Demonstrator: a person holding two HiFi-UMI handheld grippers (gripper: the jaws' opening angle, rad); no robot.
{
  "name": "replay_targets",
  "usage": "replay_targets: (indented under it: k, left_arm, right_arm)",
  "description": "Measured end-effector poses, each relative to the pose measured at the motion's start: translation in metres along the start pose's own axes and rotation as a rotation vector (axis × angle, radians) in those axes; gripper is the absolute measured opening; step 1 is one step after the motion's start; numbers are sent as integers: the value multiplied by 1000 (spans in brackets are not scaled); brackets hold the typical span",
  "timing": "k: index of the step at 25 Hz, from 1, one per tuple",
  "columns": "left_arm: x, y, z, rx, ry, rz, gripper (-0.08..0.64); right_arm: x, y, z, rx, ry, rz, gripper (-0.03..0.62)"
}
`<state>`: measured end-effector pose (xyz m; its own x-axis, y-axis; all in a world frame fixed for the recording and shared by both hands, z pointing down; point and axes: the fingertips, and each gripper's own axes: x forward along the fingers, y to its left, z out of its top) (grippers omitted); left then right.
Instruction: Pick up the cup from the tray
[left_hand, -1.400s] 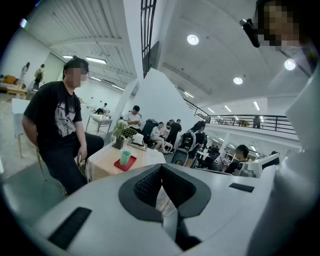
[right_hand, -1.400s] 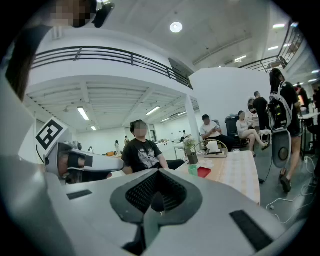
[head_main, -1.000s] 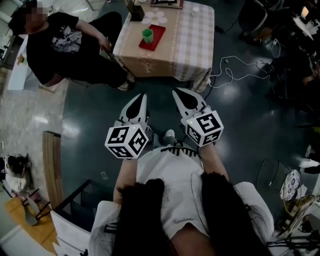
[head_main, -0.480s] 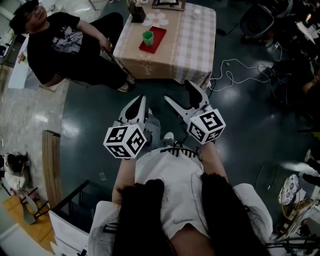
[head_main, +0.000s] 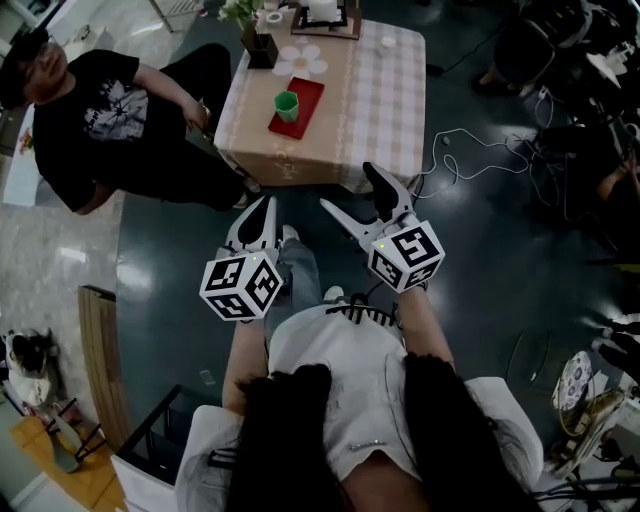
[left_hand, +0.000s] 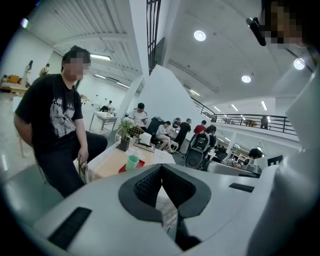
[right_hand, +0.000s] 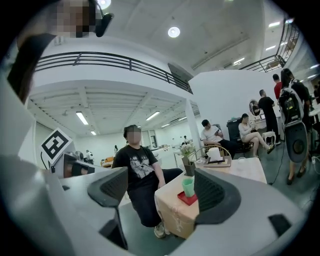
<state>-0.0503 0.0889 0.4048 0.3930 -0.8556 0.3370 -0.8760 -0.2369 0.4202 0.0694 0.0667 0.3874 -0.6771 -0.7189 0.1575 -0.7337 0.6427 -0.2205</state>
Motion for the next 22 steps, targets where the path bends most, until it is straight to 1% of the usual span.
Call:
replay_targets:
  k: [2, 4, 7, 9, 11, 13, 18, 22]
  left_arm:
    - [17, 15, 8, 4, 14, 6, 8]
    - [35, 28, 16, -12, 27, 2, 8]
    - [59, 39, 27, -8, 51, -18, 8]
    - [73, 52, 30, 13, 78, -5, 8]
    - [85, 66, 36, 15, 98, 3, 8]
    - [96, 77, 45, 11, 105, -3, 8]
    - [120, 102, 64, 32, 127, -13, 8]
    - [136, 122, 69, 25, 153, -12, 8]
  right_arm:
    - [19, -13, 4, 15, -10, -29, 397]
    - [37, -24, 5, 26, -3, -45, 397]
    - [67, -37, 3, 16, 44, -56, 397]
    - [87, -42, 2, 8, 70, -64, 397]
    - [108, -46, 0, -7, 98, -70, 397]
    - [127, -51, -3, -19, 126, -76, 397]
    - [175, -64, -14, -35, 193, -103, 397]
    - [213, -76, -29, -60, 273, -114, 402]
